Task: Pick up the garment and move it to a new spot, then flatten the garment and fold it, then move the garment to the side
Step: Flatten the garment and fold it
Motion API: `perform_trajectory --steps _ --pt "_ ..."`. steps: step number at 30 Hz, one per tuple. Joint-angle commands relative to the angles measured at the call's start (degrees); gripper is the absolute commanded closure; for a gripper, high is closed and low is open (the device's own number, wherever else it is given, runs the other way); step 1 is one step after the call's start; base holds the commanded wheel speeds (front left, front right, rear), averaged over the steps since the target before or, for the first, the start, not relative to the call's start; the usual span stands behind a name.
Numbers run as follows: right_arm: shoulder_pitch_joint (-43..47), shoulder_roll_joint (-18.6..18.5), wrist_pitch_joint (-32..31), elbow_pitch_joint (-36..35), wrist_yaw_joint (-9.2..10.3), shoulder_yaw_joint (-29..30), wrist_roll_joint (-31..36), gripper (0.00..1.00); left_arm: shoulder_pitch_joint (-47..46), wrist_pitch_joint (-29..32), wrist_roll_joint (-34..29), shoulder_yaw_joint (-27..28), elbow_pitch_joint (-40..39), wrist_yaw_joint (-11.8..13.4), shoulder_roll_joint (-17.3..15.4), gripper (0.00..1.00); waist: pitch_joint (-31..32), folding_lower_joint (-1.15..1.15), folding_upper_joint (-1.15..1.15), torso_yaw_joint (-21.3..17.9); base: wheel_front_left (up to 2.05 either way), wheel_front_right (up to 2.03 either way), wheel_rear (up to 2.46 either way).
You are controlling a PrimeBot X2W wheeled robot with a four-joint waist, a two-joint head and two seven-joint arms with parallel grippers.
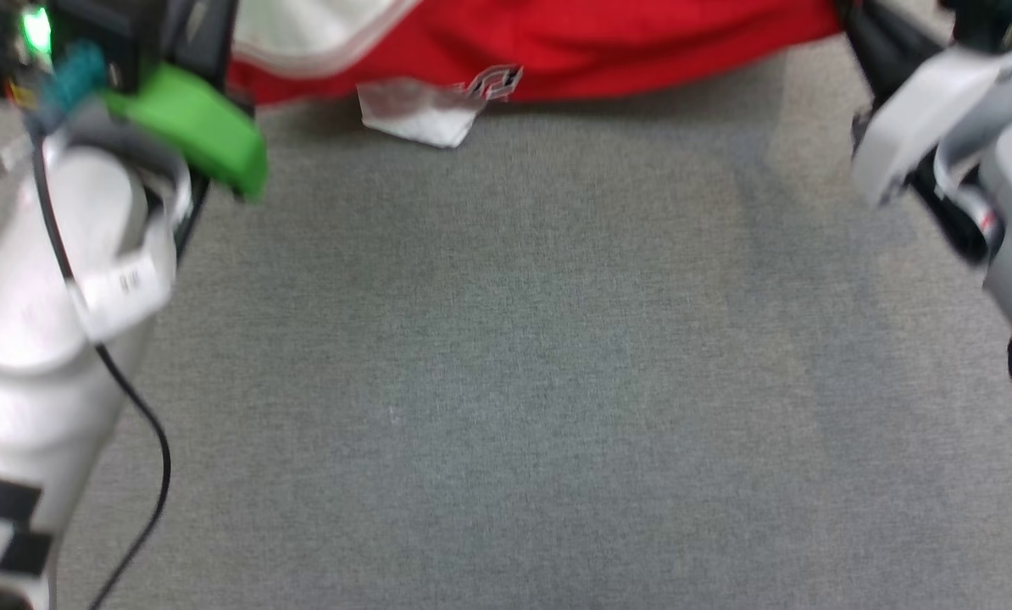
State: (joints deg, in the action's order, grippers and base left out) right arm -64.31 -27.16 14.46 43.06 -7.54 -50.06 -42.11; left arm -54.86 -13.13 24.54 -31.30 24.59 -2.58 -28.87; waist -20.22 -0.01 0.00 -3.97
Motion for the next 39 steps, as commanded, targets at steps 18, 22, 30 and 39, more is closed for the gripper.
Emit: perform_trajectory --steps 18,22,30,39 --pt "34.7 -10.0 0.3 -15.1 0.05 1.6 -2.9 1.0 46.1 2.0 7.8 -1.6 -21.3 11.2 -6.4 1.0 16.7 0.01 0.0 3.4 0.0 0.0 0.0" --pt "42.5 -11.0 -0.3 -17.5 0.05 4.0 -3.0 1.0 53.2 3.8 10.1 -3.4 -23.5 11.6 -7.0 1.0 18.6 0.01 0.0 3.5 0.0 0.0 0.0" --pt "56.4 -13.2 -2.9 -21.4 0.05 11.1 -1.4 1.0 63.1 7.8 14.9 -6.5 -26.7 11.8 -7.1 1.0 20.6 0.01 0.0 3.5 0.0 0.0 0.0" --pt "66.4 -12.8 -8.0 -26.4 0.05 18.6 0.6 1.0 65.1 11.5 17.8 -8.8 -26.2 10.2 -6.6 1.0 21.1 0.01 0.0 3.2 0.0 0.0 0.0"
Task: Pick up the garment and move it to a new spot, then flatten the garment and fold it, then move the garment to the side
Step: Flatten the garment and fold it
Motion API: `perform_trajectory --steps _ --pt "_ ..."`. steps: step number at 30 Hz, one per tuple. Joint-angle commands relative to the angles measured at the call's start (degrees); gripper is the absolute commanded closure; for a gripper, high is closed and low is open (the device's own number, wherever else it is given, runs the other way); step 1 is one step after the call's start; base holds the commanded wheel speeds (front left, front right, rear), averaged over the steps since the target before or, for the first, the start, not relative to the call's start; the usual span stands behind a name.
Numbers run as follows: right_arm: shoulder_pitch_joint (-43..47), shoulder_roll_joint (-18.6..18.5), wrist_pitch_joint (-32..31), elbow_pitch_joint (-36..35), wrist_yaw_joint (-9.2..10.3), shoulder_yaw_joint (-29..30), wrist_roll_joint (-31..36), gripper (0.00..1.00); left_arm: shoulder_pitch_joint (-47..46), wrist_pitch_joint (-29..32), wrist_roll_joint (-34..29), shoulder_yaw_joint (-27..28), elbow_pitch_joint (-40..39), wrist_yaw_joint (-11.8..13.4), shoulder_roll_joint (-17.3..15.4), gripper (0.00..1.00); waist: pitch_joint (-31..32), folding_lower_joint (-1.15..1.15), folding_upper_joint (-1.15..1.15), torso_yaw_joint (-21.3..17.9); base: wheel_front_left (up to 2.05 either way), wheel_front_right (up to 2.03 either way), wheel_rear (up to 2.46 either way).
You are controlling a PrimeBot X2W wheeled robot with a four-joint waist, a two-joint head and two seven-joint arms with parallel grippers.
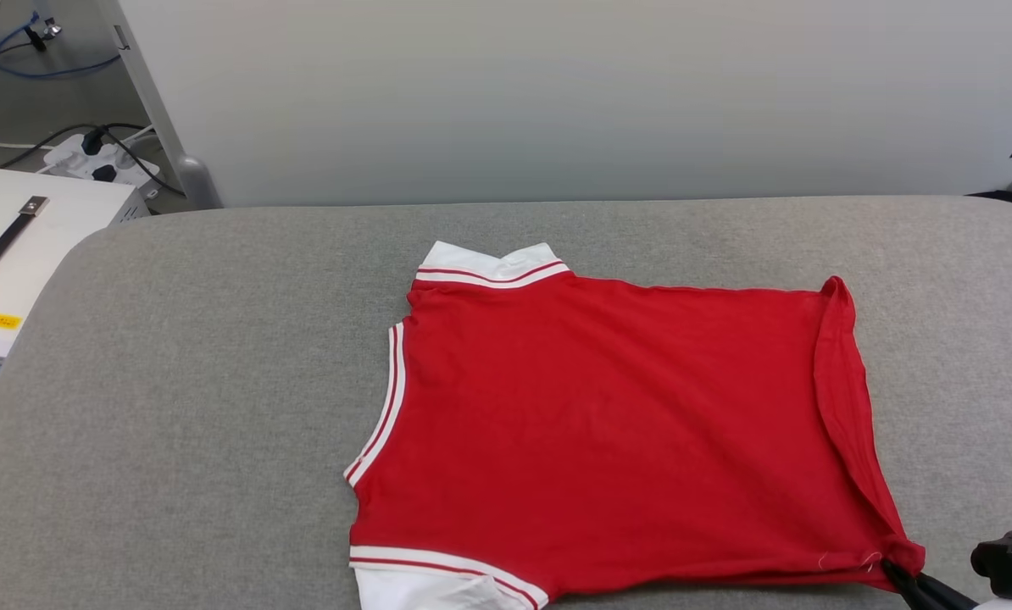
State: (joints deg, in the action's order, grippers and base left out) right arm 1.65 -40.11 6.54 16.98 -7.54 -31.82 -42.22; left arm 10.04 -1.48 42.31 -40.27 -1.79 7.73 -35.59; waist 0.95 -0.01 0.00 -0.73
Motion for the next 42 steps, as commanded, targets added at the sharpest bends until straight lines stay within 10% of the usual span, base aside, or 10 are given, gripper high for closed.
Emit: perform_trajectory --steps 1,26,42 --pt "0.8 0.4 -0.5 -0.7 0.05 1.0 1.0 1.0 0.0 -0.3 -0.1 0.2 0.3 -0.1 0.2 1.0 -0.1 0.01 0.0 0.0 0.0 0.0 0.0" --pt "-10.4 6.5 -5.3 -5.1 0.05 11.3 1.3 1.0 -37.6 1.5 -9.1 0.8 15.7 -12.3 2.9 1.0 -10.6 0.01 0.0 -2.9 0.0 0.0 0.0" --pt "-26.0 10.5 -6.2 10.2 0.05 5.1 1.7 1.0 -50.4 -2.6 -5.6 -9.5 40.1 -15.2 7.3 1.0 -18.1 0.01 0.0 -4.6 0.0 0.0 0.0"
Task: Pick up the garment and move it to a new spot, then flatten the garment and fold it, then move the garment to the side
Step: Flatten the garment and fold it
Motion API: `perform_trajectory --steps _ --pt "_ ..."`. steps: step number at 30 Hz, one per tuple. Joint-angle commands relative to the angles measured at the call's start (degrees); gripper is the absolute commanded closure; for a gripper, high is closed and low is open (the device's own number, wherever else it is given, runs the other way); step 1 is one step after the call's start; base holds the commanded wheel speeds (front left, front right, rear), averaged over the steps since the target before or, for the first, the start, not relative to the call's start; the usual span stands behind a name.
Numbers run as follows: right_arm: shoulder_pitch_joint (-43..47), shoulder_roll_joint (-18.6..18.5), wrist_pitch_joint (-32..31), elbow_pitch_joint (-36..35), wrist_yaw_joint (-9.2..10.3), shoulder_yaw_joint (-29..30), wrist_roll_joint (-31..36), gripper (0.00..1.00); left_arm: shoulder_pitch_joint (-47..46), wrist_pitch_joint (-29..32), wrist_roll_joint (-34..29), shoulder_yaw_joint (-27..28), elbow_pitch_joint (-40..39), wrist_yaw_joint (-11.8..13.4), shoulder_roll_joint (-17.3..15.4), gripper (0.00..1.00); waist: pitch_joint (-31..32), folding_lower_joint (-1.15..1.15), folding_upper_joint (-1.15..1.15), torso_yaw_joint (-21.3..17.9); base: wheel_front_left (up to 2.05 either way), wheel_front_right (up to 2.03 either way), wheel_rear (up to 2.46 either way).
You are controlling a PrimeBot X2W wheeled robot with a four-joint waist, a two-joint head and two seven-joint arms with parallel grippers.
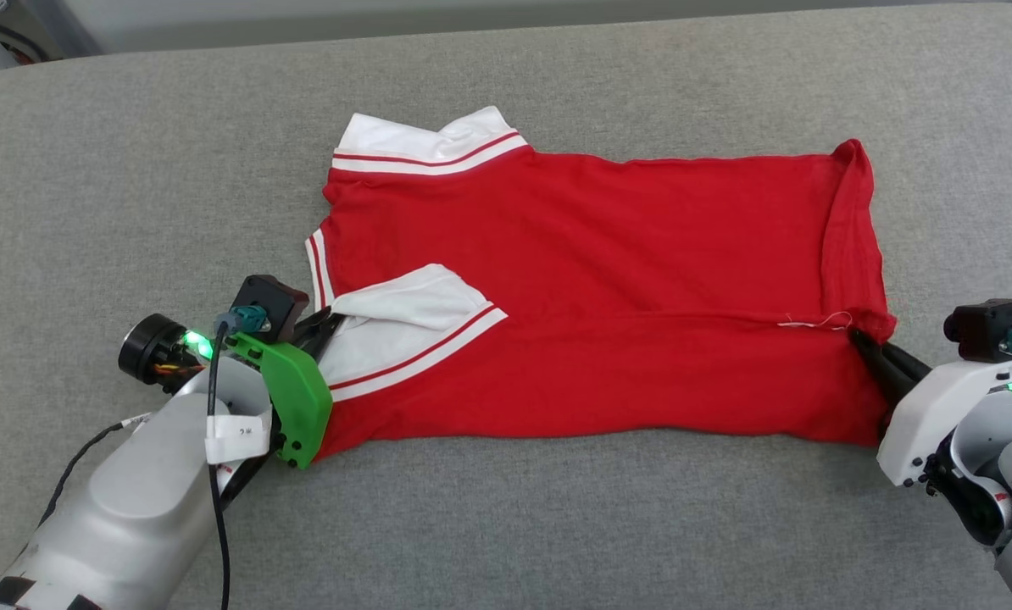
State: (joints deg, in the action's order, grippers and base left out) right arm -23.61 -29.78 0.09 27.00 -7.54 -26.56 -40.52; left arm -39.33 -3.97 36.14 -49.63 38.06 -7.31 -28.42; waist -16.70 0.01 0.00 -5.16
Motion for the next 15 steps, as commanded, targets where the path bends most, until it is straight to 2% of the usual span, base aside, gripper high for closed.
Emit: perform_trajectory --steps 1,7,8,9,10,11,15 --pt "-1.3 0.4 0.3 1.1 0.05 -0.8 -0.1 1.0 -1.2 -0.3 1.2 -1.2 1.5 -0.2 0.3 1.0 -0.5 -0.01 0.0 -0.3 0.0 0.0 0.0" --pt "-3.4 1.1 2.3 5.1 0.05 -3.6 -1.2 1.0 -2.5 -3.0 5.3 -5.2 6.0 -0.2 1.7 1.0 -0.5 -0.01 0.0 -0.1 0.0 0.0 0.0" --pt "-3.5 1.1 2.8 5.4 0.05 -3.8 -1.3 1.0 -2.7 -3.4 6.0 -5.5 6.6 -0.2 1.9 0.74 -0.4 -0.01 0.0 0.0 0.0 0.0 0.0" --pt "-3.7 0.8 3.5 5.5 0.05 -4.2 -1.3 0.69 -3.2 -4.0 6.9 -5.8 7.2 -0.2 2.1 0.05 0.0 -0.01 0.0 0.1 0.0 0.0 0.0" --pt "-3.7 0.7 4.1 5.5 0.05 -4.4 -1.4 0.18 -3.6 -4.6 7.5 -5.9 7.7 -0.2 2.1 0.0 0.3 -0.01 0.0 0.2 0.0 0.0 0.0" --pt "-3.7 0.5 5.0 5.4 0.05 -4.5 -1.7 0.0 -4.0 -5.1 8.4 -6.1 8.0 -0.2 2.1 0.0 0.8 -0.01 0.0 0.4 0.0 0.0 0.0" --pt "-2.7 -0.6 7.7 3.9 0.05 -4.2 -2.6 0.0 -5.9 -5.6 11.5 -7.2 7.5 -0.2 0.9 0.0 2.9 -0.01 0.0 1.2 0.0 0.0 0.0"
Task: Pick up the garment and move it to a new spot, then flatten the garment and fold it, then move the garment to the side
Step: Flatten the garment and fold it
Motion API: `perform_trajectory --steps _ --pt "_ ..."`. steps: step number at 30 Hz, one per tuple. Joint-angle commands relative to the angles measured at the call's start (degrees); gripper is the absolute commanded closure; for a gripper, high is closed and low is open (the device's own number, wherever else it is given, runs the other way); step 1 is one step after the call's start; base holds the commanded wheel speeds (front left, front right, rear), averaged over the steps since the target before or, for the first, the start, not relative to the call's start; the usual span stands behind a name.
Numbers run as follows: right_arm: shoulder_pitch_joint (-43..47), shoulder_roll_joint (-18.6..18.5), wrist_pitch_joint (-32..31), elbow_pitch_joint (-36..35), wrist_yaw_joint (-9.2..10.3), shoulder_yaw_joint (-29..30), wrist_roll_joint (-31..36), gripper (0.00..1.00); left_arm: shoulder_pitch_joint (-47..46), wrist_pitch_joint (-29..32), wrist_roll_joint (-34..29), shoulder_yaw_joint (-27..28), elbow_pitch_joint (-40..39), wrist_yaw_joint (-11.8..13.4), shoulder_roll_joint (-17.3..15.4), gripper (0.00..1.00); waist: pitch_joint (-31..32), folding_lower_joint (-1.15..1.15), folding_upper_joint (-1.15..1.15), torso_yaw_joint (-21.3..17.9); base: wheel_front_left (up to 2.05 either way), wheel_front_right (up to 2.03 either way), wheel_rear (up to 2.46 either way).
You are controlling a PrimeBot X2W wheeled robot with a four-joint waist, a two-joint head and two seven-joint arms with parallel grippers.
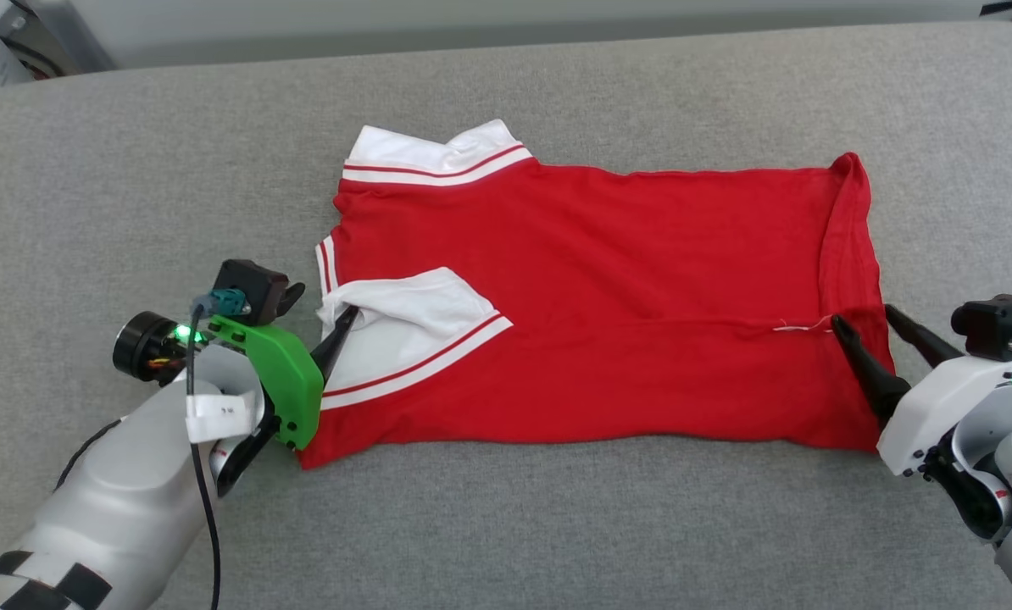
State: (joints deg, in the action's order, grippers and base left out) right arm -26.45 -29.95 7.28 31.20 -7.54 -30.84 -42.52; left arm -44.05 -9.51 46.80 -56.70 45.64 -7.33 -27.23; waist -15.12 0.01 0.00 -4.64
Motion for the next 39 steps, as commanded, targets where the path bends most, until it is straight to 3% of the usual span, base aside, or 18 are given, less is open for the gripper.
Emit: perform_trajectory --steps 1,10,11,19,29,39 --pt "0.6 -0.7 0.9 -0.9 0.05 0.3 -0.8 0.0 -1.5 0.4 1.9 -0.3 -0.6 -0.1 -0.7 0.0 1.8 -0.01 0.0 0.9 0.0 0.0 0.0" --pt "6.1 -3.9 1.5 -8.4 0.05 4.3 -0.4 0.0 -6.8 12.5 11.3 -5.1 -9.9 -0.1 -7.5 0.0 5.2 -0.01 0.0 2.8 0.0 0.0 0.0" --pt "7.6 -3.9 0.5 -10.2 0.05 5.9 0.9 0.0 -8.6 19.0 15.0 -7.2 -13.5 -0.1 -9.0 0.0 5.8 -0.01 0.0 3.2 0.0 0.0 0.0" --pt "9.9 -2.0 -3.1 -13.4 0.05 8.4 3.3 0.0 -11.1 36.2 22.3 -12.6 -16.9 -0.2 -10.0 0.0 6.7 -0.01 0.0 2.9 0.0 0.0 0.0" --pt "10.2 0.0 -6.2 -15.5 0.05 9.4 4.1 0.0 -5.6 42.3 25.3 -14.9 -10.9 -0.2 -7.8 0.0 5.6 -0.01 0.0 0.2 0.0 0.0 0.0" --pt "9.7 1.0 -6.7 -15.2 0.05 9.6 4.3 0.0 -0.5 42.1 25.4 -15.8 -8.2 -0.2 -5.1 0.0 4.4 -0.01 0.0 -1.0 0.0 0.0 0.0"
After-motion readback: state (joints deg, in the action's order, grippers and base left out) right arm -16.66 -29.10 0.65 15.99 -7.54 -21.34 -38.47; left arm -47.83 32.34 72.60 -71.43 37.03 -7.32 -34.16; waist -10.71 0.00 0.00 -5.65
